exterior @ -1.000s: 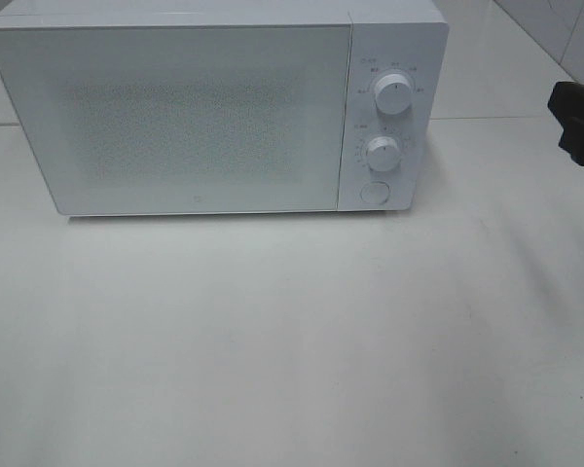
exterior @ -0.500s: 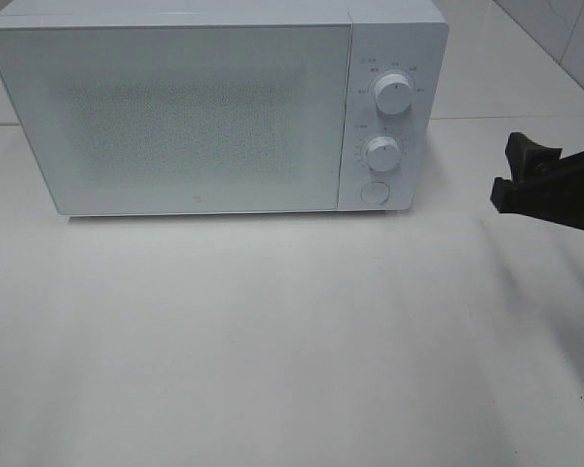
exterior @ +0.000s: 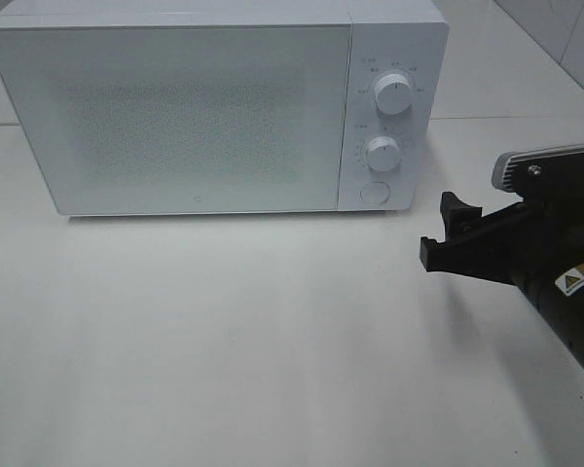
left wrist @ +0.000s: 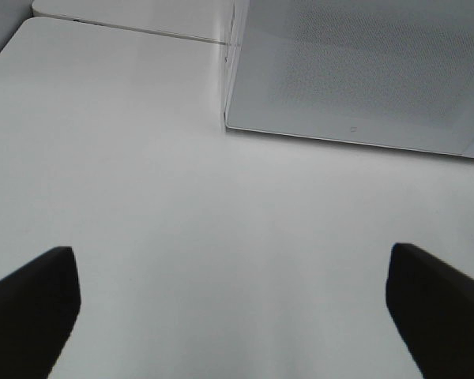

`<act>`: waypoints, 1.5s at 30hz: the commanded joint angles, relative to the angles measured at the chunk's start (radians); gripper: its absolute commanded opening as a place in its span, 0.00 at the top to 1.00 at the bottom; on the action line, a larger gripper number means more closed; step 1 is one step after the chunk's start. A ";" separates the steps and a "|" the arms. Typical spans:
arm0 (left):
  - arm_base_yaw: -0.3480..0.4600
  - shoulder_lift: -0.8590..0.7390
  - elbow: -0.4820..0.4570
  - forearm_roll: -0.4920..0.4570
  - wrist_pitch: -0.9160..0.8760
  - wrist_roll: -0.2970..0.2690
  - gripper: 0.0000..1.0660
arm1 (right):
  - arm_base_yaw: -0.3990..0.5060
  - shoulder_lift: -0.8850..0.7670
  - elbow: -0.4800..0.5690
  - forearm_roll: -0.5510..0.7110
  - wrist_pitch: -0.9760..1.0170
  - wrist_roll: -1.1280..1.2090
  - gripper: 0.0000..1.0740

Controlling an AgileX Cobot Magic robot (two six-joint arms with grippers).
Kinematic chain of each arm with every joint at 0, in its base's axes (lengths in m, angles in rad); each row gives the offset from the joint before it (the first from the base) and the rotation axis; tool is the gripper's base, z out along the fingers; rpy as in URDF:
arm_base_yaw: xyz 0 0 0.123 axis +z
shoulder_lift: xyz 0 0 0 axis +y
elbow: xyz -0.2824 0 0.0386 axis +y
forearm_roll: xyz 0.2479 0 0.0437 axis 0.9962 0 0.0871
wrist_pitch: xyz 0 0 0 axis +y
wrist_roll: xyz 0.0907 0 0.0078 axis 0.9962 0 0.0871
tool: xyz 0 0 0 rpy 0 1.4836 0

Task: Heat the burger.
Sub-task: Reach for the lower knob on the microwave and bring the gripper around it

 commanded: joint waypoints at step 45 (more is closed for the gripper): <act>0.003 -0.018 0.006 0.004 0.000 0.002 0.08 | -0.035 0.297 -0.394 0.002 -0.143 0.001 0.34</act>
